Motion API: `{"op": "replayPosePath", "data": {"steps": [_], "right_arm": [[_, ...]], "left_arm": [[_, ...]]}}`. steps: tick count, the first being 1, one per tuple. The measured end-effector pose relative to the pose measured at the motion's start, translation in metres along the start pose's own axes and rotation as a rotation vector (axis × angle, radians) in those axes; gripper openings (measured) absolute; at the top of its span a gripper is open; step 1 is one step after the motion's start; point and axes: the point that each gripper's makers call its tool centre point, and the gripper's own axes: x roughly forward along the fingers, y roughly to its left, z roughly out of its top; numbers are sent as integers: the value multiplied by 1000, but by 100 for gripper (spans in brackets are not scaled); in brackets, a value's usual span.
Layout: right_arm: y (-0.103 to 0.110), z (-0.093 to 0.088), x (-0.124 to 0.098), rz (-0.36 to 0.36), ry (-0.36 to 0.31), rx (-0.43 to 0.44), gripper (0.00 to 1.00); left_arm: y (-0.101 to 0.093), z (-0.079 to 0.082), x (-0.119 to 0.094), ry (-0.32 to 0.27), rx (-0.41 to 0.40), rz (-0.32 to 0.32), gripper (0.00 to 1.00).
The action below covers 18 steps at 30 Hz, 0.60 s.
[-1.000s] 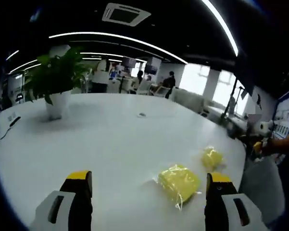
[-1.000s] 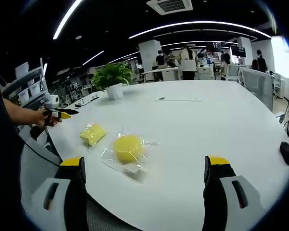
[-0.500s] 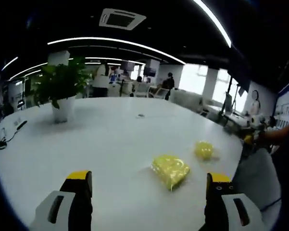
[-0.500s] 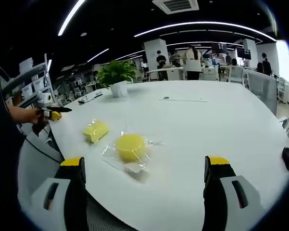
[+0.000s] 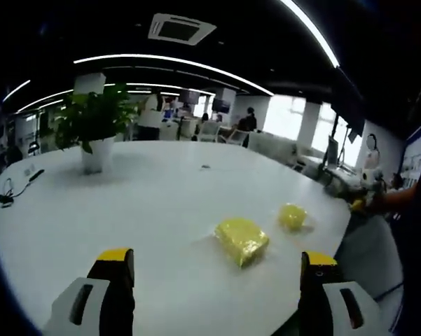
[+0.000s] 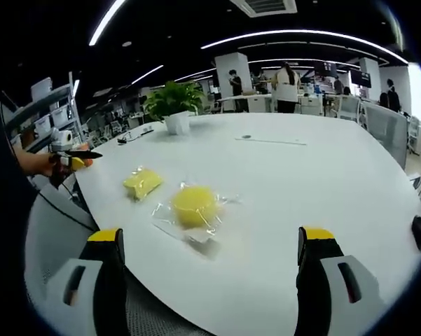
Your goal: Compare the silicone blocks by pressing each to a similar depth, holding the contact briefly, and releasing to observe deformation and rebound differences across the visible hardness samples.
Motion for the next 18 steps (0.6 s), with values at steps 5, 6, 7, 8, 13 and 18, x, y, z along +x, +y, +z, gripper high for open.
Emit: {"op": "replayPosePath", "data": {"steps": [5,6,7,8,13,18], "right_arm": [[-1,1,-1,-6,-4,2,96],[-1,1,-1,-7,-4,1,96],[-1,1,-1,-6,-4,2,96],[0,1,-1,-6,-2,3,96],[0,1,0,-7,-1,8,96],[0,1,2,-7,2,6,96]], "left_arm": [[-2,0,3,2,0,-12,100],[-3,-1,4,3,-4,-15,100],[-3,0,4,1,-7,-17,100],[-4,0,5,1,-11,-20,100],[-3,0,7,5,-12,-24,100],[-1,-1,7,6,-16,-27,100]]}}
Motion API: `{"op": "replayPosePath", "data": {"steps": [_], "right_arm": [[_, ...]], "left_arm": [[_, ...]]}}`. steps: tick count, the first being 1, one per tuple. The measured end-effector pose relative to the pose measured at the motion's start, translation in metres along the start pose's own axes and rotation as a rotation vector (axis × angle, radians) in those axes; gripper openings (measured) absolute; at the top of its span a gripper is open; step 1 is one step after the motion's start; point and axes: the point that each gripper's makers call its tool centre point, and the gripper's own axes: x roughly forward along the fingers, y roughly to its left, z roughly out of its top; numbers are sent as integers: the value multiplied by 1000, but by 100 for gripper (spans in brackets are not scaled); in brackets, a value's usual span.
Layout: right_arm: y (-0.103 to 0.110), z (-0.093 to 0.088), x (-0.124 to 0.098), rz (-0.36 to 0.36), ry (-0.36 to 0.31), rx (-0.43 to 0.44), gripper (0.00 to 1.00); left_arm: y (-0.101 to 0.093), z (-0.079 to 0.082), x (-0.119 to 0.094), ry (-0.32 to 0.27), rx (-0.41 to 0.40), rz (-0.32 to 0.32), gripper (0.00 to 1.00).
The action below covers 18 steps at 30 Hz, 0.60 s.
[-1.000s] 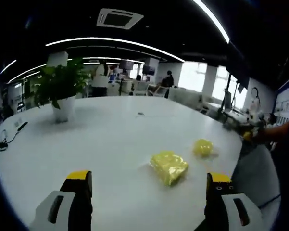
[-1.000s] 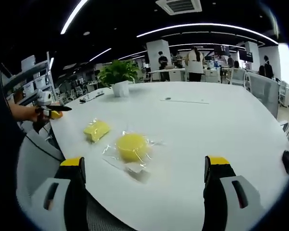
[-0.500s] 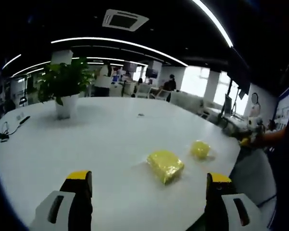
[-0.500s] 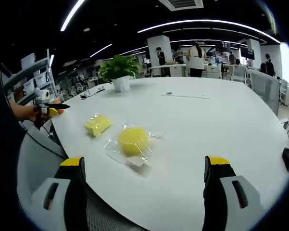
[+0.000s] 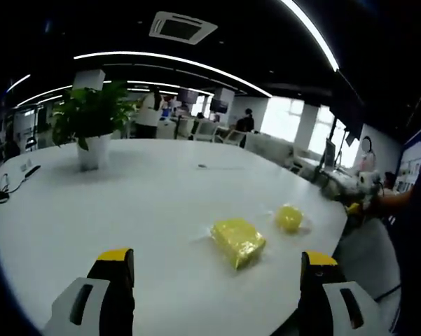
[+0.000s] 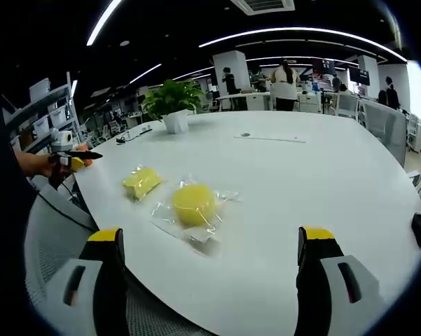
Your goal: Compare the silicone blocks by pressing each to a similar depth, holding the contact briefly, and releasing to observe deformation and rebound differences across the visible hardness samples.
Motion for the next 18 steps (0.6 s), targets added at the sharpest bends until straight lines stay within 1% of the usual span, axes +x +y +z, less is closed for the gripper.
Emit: {"op": "replayPosePath", "data": {"steps": [2,5,7,13,18], "right_arm": [[-1,1,1,0,-1,0,96],[2,3,2,8,2,-5,96],[2,1,3,11,7,-9,96],[2,1,3,11,11,-8,96],[1,1,3,8,9,-6,96]], "left_arm": [[-1,-1,0,3,-8,-2,100],[2,-8,1,16,-23,4,100],[1,-9,2,17,-22,6,100],[-6,-4,4,11,-57,-3,100],[-3,-2,9,9,-80,-3,100]]}}
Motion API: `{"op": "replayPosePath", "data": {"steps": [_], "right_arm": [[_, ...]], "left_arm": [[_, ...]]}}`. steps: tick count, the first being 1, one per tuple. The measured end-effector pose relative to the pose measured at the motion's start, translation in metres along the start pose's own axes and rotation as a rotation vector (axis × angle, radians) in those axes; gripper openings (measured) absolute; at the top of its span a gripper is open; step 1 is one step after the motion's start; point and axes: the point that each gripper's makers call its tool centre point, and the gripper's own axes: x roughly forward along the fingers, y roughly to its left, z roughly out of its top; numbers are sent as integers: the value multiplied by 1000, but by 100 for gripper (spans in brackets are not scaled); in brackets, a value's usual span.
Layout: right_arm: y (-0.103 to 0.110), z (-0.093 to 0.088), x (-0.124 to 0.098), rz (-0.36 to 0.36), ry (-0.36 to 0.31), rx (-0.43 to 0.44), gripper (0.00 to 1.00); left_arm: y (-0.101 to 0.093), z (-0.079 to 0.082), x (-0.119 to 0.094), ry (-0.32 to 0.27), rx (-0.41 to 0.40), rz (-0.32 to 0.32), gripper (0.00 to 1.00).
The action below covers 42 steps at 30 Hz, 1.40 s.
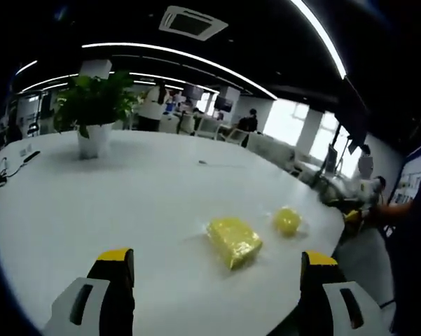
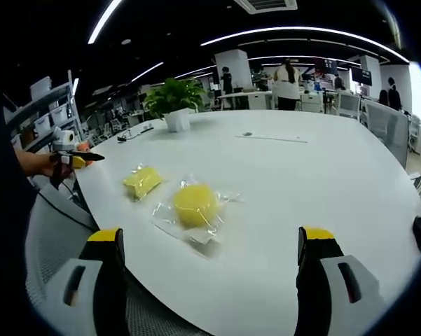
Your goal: Compare the silicone blocks by pressing each to a similar depth, holding the contact briefly, and releasing to observe deformation and rebound differences across the visible hardness samples.
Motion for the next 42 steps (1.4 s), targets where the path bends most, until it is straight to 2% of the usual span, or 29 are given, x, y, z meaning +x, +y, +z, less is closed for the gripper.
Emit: {"op": "replayPosePath", "data": {"steps": [9,21,25,26,28,33,36,42], "right_arm": [[0,-1,0,-9,-6,6,96],[-3,4,-3,-24,-38,22,96],[-2,0,-3,-24,-28,25,96],[-1,1,-3,-23,-27,25,96],[0,3,-3,-23,-31,25,96],[0,2,-6,-26,-37,21,96],[-3,-1,-8,-30,-30,25,96],[-9,3,-13,-48,-43,33,96]], "left_arm": [[-10,13,7,-3,-1,-14,100],[-42,46,33,-32,0,-63,100],[-54,50,43,-30,-6,-88,100],[-50,50,44,-29,-10,-92,100],[-55,50,49,-23,-17,-108,100],[-75,53,70,-7,3,-135,100],[-82,61,85,-24,-49,-174,100],[-98,55,113,-12,-85,-207,100]]}}
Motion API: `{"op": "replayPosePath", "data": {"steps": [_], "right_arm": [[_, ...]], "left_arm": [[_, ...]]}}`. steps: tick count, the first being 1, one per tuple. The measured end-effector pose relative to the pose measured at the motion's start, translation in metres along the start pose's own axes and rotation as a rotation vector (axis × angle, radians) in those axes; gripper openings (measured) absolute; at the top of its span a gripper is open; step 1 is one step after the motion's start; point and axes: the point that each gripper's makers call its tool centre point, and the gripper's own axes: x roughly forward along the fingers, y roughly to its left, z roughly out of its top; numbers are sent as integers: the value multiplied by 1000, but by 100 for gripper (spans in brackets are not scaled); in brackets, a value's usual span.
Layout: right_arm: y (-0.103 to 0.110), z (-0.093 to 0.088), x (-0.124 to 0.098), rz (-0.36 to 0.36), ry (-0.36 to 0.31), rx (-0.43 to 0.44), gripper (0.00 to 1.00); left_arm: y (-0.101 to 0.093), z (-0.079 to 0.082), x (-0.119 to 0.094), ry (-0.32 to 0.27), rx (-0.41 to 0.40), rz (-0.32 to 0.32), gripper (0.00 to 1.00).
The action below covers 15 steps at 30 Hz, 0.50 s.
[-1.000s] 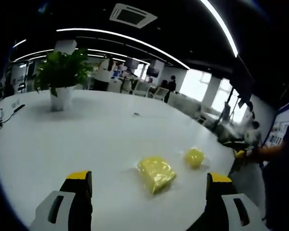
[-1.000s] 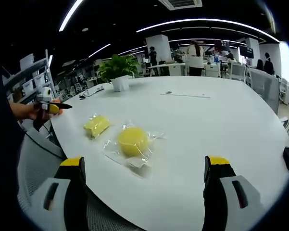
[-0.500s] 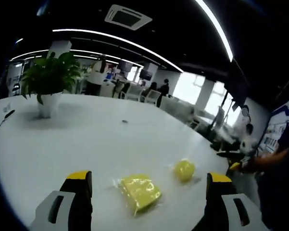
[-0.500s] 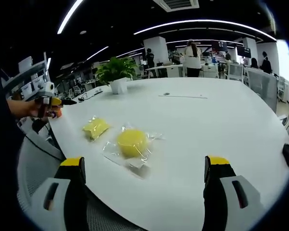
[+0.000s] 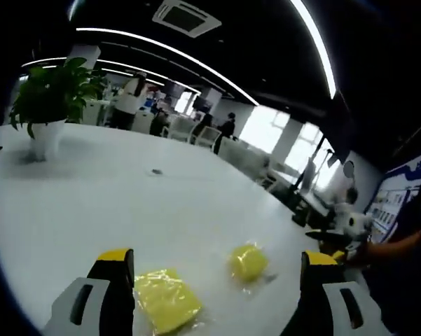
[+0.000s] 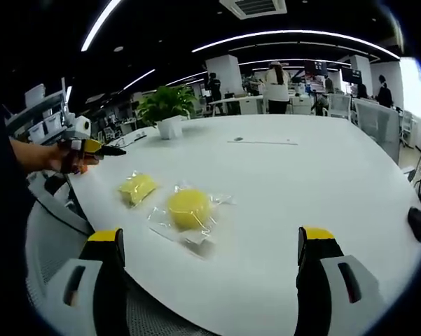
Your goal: Compare the silicone blocks by pressing each to a similar depth, holding the contact briefly, and releasing to observe deformation and rebound differences across the visible hardness samples.
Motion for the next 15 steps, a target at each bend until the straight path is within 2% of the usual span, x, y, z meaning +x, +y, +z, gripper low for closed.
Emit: {"op": "replayPosePath", "data": {"steps": [4,5,6,10,12,15], "right_arm": [[-2,-2,-1,-1,11,2,96],[-2,-2,-1,-2,12,2,96],[-4,-1,-2,-5,12,4,96],[-6,0,-2,-5,10,4,96],[-7,0,-2,-6,7,8,96],[-8,-3,0,-4,10,15,96]], "left_arm": [[-6,-2,17,2,-40,-13,100],[-5,-3,21,6,-80,-4,100],[-9,-4,26,11,-106,-27,100],[-13,-6,45,8,-119,-44,100],[-16,-13,54,44,-98,-50,100],[-17,-16,63,43,-100,-56,100]]}}
